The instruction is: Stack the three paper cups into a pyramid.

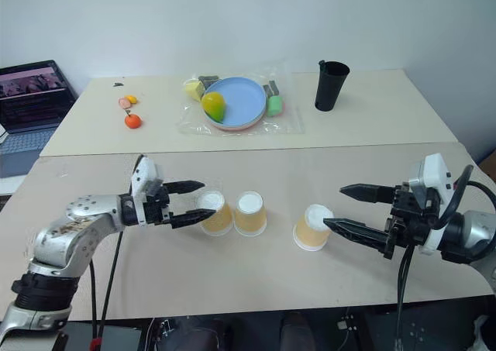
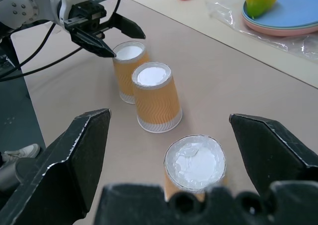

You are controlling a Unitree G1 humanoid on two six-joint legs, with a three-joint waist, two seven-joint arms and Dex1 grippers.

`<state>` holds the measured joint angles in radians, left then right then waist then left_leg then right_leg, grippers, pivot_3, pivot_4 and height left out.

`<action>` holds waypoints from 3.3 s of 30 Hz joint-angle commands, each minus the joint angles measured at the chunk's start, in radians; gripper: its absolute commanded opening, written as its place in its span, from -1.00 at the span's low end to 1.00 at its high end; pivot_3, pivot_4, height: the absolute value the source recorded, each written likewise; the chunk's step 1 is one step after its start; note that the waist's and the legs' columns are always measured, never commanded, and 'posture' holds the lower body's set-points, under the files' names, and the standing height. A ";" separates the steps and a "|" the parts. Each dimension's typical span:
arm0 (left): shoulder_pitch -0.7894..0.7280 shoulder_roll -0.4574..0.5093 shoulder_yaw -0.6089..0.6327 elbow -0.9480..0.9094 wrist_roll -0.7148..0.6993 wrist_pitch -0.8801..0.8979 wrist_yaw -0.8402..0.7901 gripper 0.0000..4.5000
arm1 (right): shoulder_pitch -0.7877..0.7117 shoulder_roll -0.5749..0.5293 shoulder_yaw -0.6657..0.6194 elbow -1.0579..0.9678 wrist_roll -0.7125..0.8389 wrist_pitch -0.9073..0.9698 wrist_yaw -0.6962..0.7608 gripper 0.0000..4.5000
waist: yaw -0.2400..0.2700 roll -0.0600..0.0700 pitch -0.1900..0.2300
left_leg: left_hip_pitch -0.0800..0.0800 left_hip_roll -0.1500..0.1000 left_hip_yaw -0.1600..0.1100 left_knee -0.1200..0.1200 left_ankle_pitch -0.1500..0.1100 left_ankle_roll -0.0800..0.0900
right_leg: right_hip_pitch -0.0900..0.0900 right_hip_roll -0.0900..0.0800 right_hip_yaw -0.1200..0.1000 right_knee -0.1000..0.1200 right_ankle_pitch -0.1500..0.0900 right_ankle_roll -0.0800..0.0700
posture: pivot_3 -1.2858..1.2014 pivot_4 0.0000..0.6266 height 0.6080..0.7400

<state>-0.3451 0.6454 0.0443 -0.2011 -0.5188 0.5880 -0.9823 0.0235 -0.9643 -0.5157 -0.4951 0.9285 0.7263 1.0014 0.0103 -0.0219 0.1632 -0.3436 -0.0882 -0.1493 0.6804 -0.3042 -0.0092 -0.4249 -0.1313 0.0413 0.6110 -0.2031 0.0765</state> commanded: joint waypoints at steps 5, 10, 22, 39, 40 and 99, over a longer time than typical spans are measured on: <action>-0.087 0.005 0.168 -0.072 -0.118 0.010 0.086 0.97 | 0.050 -0.002 -0.006 0.074 -0.136 -0.094 0.031 1.00 | 0.002 0.000 0.000 | 0.000 0.000 0.000 0.000 0.000 0.000 | 0.000 0.000 0.000 0.000 0.000 0.000 | 0.03 -0.52 0.92; -0.054 0.146 0.233 -0.165 -0.334 0.185 -0.055 0.97 | 0.134 0.023 0.000 0.124 -0.239 -0.175 0.047 1.00 | -0.007 0.000 0.000 | -0.001 0.000 0.000 0.000 0.000 0.000 | -0.002 0.000 0.000 0.000 0.000 0.000 | 0.03 -0.52 0.92; 0.055 0.207 0.188 -0.243 -0.336 0.136 -0.133 0.97 | 0.137 0.163 0.130 0.066 -0.338 -0.266 -0.057 1.00 | -0.022 0.001 0.000 | 0.005 0.000 0.001 -0.001 0.000 0.000 | 0.004 0.001 0.001 0.001 0.000 0.000 | 0.03 -0.52 0.92; 0.043 0.199 0.159 -0.231 -0.337 0.133 -0.097 0.97 | 0.093 0.203 0.221 0.040 -0.314 -0.233 -0.097 1.00 | -0.024 0.001 0.000 | 0.005 0.000 0.001 -0.001 0.000 0.000 | 0.002 0.001 0.002 0.000 0.000 0.000 | 0.03 -0.52 0.92; 0.047 0.198 0.161 -0.237 -0.340 0.135 -0.091 0.97 | 0.077 0.205 0.233 0.050 -0.317 -0.236 -0.096 1.00 | -0.025 0.001 0.000 | 0.005 0.000 0.001 -0.001 0.000 0.000 | 0.003 0.001 0.002 0.000 0.000 0.000 | 0.03 -0.52 0.92; 0.315 0.153 0.247 -0.333 -0.302 0.042 0.061 1.00 | -0.983 0.393 0.655 0.483 -0.312 -0.064 0.285 0.21 | -0.025 0.002 0.001 | -0.011 0.001 0.002 -0.002 0.005 -0.009 | -0.016 0.001 0.002 0.001 0.002 -0.004 | 0.03 -0.52 0.92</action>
<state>-0.0244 0.7981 0.2884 -0.5078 -0.8205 0.6530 -0.9225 -0.9330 -0.5744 0.1492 -0.0023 0.6110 0.6826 1.2760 -0.0148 -0.0202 0.1640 -0.3544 -0.0866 -0.1471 0.6782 -0.2997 -0.0178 -0.4414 -0.1304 0.0434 0.6122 -0.2009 0.0729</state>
